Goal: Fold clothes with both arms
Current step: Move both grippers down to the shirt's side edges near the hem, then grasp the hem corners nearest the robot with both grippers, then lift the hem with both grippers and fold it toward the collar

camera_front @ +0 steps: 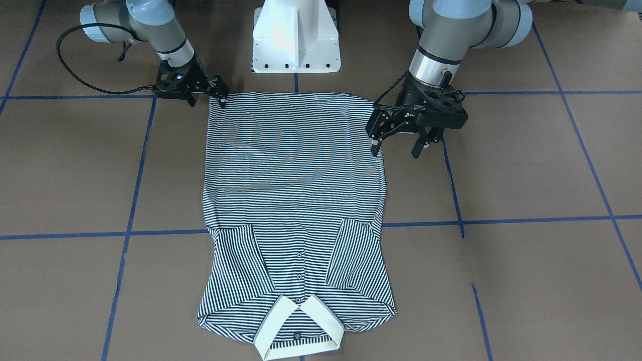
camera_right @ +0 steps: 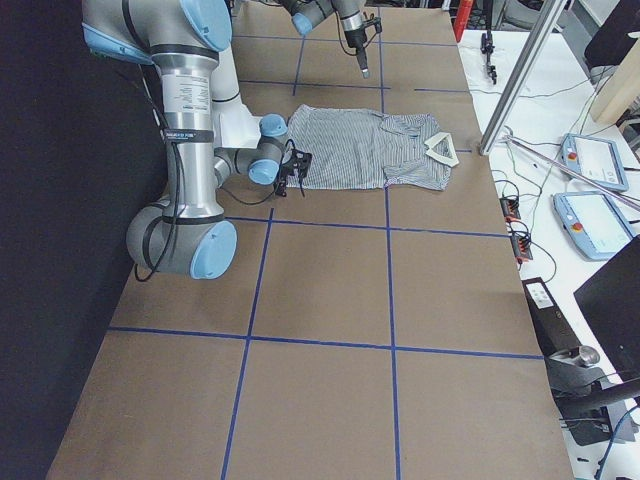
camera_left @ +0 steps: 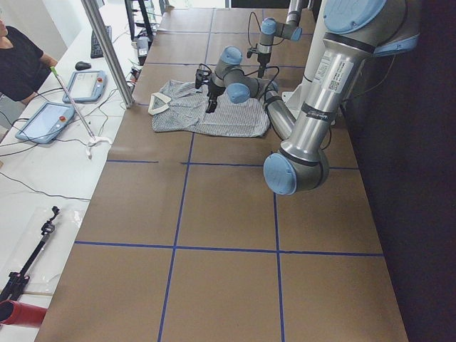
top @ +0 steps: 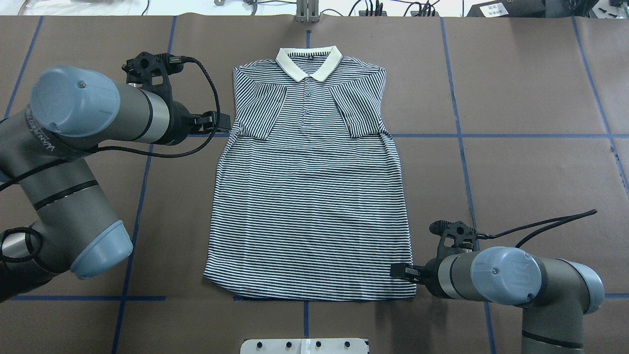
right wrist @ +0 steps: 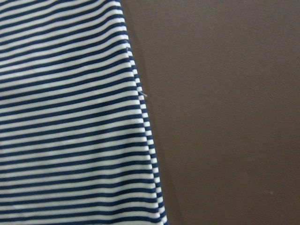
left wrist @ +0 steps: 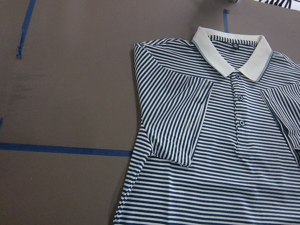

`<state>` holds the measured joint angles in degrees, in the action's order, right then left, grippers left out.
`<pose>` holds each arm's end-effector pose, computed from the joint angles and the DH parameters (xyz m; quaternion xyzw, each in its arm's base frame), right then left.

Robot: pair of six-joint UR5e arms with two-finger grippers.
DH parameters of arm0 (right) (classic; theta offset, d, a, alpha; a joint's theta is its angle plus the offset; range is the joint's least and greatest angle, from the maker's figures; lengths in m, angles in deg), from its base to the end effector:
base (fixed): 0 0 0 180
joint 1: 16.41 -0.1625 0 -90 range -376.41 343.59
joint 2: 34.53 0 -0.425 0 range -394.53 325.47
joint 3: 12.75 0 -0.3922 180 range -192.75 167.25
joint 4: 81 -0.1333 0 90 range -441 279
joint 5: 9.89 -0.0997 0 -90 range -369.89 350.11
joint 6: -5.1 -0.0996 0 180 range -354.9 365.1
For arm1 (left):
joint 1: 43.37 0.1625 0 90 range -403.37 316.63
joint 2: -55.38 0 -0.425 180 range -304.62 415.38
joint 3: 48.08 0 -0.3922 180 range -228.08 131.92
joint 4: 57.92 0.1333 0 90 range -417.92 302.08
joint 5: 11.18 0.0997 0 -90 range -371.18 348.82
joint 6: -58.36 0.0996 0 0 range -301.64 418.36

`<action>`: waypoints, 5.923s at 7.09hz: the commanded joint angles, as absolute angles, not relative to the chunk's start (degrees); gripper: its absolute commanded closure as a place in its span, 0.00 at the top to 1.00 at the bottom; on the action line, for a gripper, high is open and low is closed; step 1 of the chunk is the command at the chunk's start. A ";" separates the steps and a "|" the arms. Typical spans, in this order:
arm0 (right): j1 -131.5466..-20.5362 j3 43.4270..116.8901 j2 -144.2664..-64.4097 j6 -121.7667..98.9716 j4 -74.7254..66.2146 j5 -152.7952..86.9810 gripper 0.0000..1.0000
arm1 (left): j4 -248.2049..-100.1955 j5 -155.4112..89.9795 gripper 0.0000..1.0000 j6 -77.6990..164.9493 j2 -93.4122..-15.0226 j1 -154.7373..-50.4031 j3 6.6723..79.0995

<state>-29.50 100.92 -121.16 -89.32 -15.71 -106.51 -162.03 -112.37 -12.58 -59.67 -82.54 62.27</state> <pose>-0.4728 -0.2350 0.3914 -0.0189 -0.4384 0.1118 0.8916 0.3855 -0.4611 0.2319 0.1664 0.4727 -0.1032 0.8592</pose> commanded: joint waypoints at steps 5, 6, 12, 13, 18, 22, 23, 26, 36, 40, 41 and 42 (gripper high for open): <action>-28.10 101.86 -119.08 -89.47 -11.04 -106.56 0.24 | -161.46 -112.34 1.00 -12.57 -60.11 -82.49 62.66; -28.19 101.95 -119.17 -89.47 -11.04 -106.65 0.03 | -161.46 -112.43 1.00 -12.57 -60.20 -82.49 62.66; -28.45 103.71 -119.17 -89.38 -11.04 -107.09 0.00 | -161.46 -112.52 1.00 -12.57 -60.29 -82.49 62.22; -28.36 103.79 -119.17 -89.38 -11.04 -107.18 0.00 | -161.46 -112.52 1.00 -12.75 -60.29 -82.40 61.87; -29.59 108.36 -118.91 -89.38 -11.04 -109.11 0.00 | -150.17 -100.94 1.00 -43.54 -57.39 -61.78 65.55; -31.44 108.37 -119.17 -89.20 -11.22 -109.64 0.00 | -147.31 -98.02 1.00 -50.71 -54.31 -55.51 65.65; -31.61 108.36 -119.08 -88.94 -11.22 -109.64 0.00 | -147.31 -97.93 1.00 -50.98 -53.01 -55.42 65.65; -31.79 108.45 -118.99 -88.94 -11.22 -109.55 0.00 | -147.22 -97.93 1.00 -51.16 -52.64 -54.46 65.65; -31.88 108.28 -119.17 -88.94 -11.22 -109.55 0.00 | -145.81 -98.02 0.00 -53.27 -52.82 -53.13 67.74; -31.71 111.78 -122.31 -88.94 -11.31 -114.89 0.00 | -138.34 -98.37 0.00 -52.39 -52.99 -50.68 74.43; -30.31 113.01 -122.86 -88.94 -11.30 -116.57 0.00 | -136.60 -98.46 0.00 -50.21 -52.73 -48.58 77.05; -29.25 115.29 -124.17 -88.85 -11.30 -119.63 0.00 | -131.71 -98.72 0.00 -49.06 -52.90 -46.04 80.64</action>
<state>-30.54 112.93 -122.75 -88.92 -11.32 -116.39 -136.01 -98.49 -50.63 -52.86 -48.77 77.01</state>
